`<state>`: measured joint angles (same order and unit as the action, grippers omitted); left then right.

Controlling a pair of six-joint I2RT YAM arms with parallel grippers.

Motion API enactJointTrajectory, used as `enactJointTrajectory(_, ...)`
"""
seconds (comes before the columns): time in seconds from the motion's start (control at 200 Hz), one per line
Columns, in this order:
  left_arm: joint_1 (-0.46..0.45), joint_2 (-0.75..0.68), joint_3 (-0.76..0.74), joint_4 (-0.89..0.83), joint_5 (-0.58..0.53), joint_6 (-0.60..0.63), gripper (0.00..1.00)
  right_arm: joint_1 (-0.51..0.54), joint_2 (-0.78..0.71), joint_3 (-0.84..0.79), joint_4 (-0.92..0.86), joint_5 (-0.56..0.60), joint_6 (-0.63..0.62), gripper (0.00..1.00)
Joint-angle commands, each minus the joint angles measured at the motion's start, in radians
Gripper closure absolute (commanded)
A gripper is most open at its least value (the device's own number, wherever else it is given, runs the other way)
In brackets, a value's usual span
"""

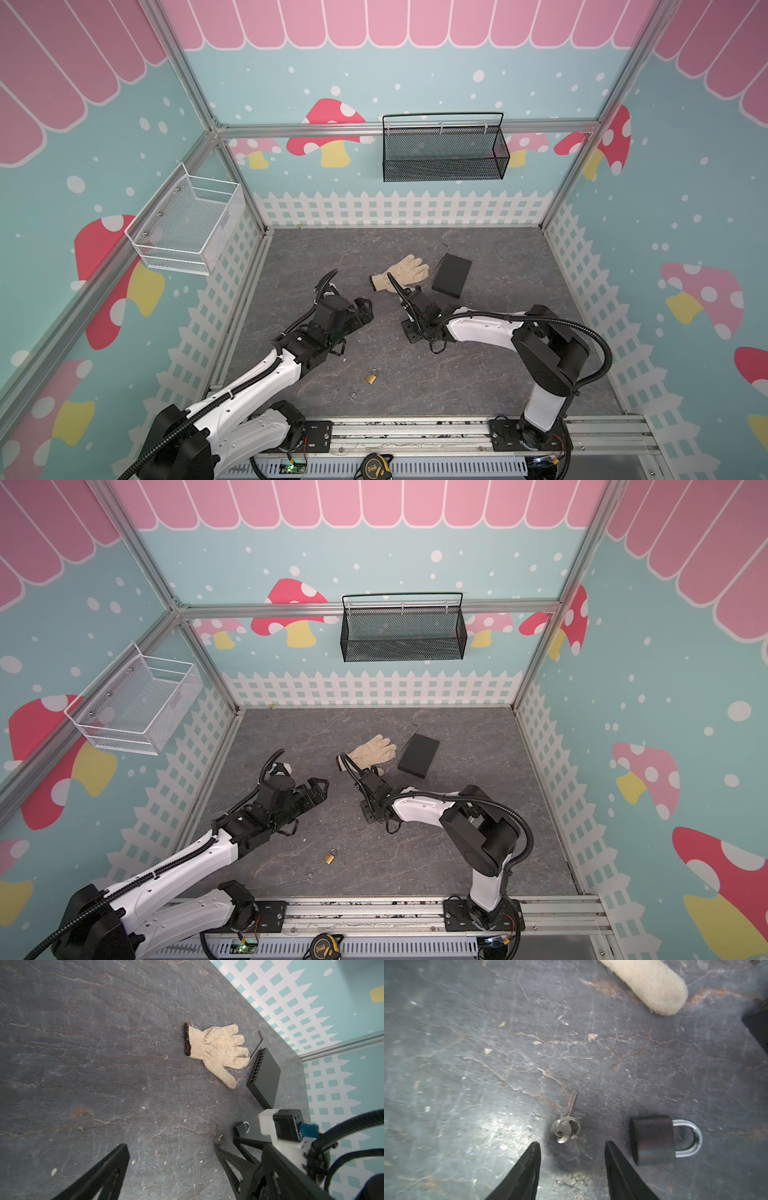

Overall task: Unlock with the key
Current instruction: 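Lower the right gripper over the key ring and close on it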

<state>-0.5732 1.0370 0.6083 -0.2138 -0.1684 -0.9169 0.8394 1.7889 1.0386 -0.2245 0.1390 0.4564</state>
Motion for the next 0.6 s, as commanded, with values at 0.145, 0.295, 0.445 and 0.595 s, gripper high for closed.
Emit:
enactJointTrajectory(0.145, -0.009, -0.013, 0.024, -0.013, -0.026, -0.022, 0.0, 0.003, 0.058, 0.114, -0.057, 0.05, 0.02, 0.5)
enactJointTrajectory(0.295, -0.01, -0.013, 0.033, -0.019, -0.013, -0.014, 0.0, 0.004, 0.093, 0.135, -0.055, 0.075, 0.029, 0.54)
enactJointTrajectory(0.445, -0.012, -0.001, 0.044, -0.028, -0.003, -0.011, 0.0, 0.003, 0.095, 0.118, -0.044, 0.075, 0.02, 0.58)
enactJointTrajectory(0.595, -0.014, 0.015, 0.05, -0.025, -0.006, -0.016, 0.0, 0.004, 0.069, 0.067, 0.006, 0.008, -0.008, 0.63)
